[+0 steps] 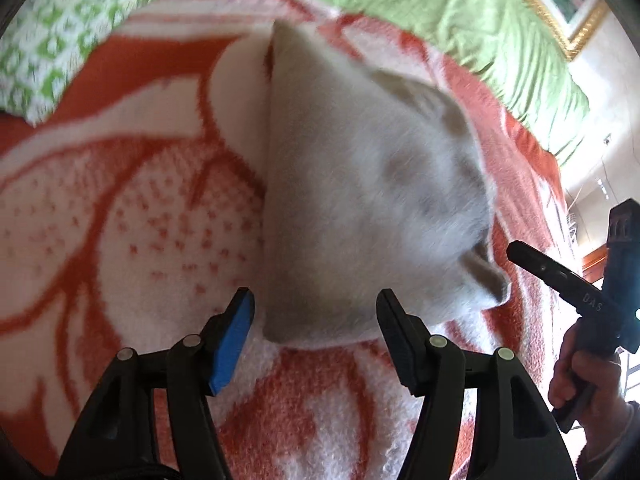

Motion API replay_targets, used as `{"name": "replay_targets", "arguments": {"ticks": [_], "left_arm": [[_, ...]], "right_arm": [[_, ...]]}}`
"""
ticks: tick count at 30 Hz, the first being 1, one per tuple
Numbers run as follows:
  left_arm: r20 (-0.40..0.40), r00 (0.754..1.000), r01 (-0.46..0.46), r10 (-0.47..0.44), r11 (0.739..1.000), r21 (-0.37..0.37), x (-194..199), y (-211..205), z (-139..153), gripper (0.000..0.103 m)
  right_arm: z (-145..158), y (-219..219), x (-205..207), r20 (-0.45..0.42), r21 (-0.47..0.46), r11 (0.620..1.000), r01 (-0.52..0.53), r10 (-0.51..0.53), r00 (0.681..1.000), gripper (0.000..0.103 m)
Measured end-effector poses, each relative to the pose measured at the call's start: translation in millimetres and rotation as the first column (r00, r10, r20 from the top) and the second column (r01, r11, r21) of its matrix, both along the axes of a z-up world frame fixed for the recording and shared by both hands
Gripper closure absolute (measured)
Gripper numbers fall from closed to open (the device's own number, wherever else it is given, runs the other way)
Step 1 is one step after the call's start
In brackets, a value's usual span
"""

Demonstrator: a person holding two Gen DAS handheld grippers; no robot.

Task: Fold small clothes
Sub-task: 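Release the folded sweater and lift both tools away from it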

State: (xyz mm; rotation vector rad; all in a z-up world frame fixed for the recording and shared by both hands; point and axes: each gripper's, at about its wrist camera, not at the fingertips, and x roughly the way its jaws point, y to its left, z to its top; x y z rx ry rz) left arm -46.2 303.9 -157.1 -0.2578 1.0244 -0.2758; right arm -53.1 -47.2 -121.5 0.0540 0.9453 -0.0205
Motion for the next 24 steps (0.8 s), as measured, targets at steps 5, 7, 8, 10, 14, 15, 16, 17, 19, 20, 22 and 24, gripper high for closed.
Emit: {"name": "replay_targets", "arguments": {"ticks": [5,7,8,10,14,15,16,17,19,20,22,24], "left_arm": [[0.059,0.997,-0.052,0.050,0.998,0.032,26,-5,22,0.034],[0.056,0.995,-0.090,0.087,0.995,0.044,44,-4,22,0.034],[0.047,0.993,-0.111,0.109,0.993,0.039,55,-2,22,0.034],[0.027,0.988,-0.155,0.155,0.988,0.005,74,3,21,0.034],[-0.034,0.974,-0.226,0.226,0.974,-0.015,112,13,10,0.030],[-0.055,0.970,-0.240,0.238,0.971,-0.020,119,15,5,0.030],[-0.080,0.965,-0.253,0.250,0.967,-0.026,127,16,0,0.030],[-0.097,0.960,-0.268,0.264,0.963,-0.027,133,16,-4,0.029],[-0.112,0.956,-0.273,0.271,0.962,-0.009,141,13,-10,0.027],[-0.117,0.956,-0.271,0.269,0.963,-0.001,144,12,-13,0.027],[-0.113,0.958,-0.267,0.265,0.964,0.001,147,10,-12,0.026],[-0.096,0.963,-0.252,0.251,0.968,0.001,143,8,-7,0.026]], "right_arm": [[17,13,17,0.050,-0.020,1.000,-0.017,0.018,0.999,0.043],[14,11,30,0.051,-0.019,1.000,-0.013,0.014,0.999,0.043],[11,8,42,0.045,-0.016,1.000,-0.009,0.010,0.999,0.043],[7,3,57,0.033,0.005,1.000,-0.004,0.004,0.999,0.043],[-1,-11,90,0.008,0.016,1.000,0.005,-0.005,1.000,0.043],[-5,-14,97,-0.010,0.019,1.000,0.004,-0.004,1.000,0.043],[-8,-17,103,-0.025,0.015,1.000,0.004,-0.004,1.000,0.042],[-13,-20,109,-0.043,0.001,1.000,0.000,0.000,0.999,0.038],[-21,-27,122,-0.056,-0.045,0.999,-0.013,0.010,0.998,0.034],[-25,-31,127,-0.070,-0.045,0.999,-0.009,0.006,0.998,0.031],[-28,-44,133,-0.100,0.037,0.999,0.010,-0.006,0.995,0.030],[-20,-47,127,-0.076,0.094,0.995,0.017,-0.010,0.997,0.030]]}}
